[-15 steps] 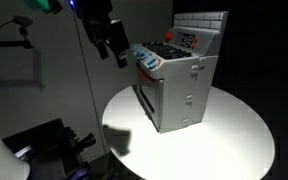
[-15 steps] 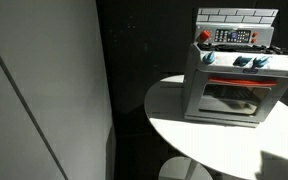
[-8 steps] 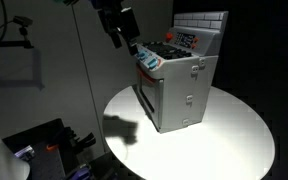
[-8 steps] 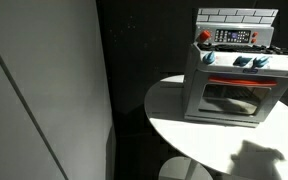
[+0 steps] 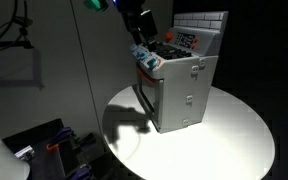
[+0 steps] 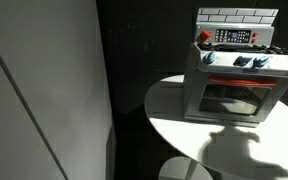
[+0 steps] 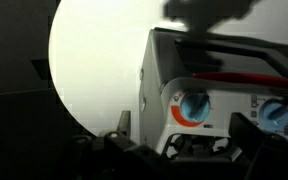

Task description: Press the top right orange button on the stove

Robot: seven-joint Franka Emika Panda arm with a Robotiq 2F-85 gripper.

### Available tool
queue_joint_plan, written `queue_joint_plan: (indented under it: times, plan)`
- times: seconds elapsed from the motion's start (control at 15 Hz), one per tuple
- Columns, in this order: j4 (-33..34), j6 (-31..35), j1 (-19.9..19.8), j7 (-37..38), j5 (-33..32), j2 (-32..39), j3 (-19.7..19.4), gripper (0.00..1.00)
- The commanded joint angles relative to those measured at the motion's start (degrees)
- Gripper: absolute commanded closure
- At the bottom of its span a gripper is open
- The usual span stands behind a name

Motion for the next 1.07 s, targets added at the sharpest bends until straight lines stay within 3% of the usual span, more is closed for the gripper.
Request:
queue_joint_plan:
  times: [0.0, 0.67, 1.0]
  plan:
    - [5.8, 2.2, -0.9, 3.7, 1.0, 6.5, 1.1, 0.00]
    - [17.8, 5.2, -1.5, 12.1, -0.3, 18.8, 1.5, 0.00]
    - [16.8, 5.2, -1.0, 10.3, 0.2, 18.4, 1.0, 0.00]
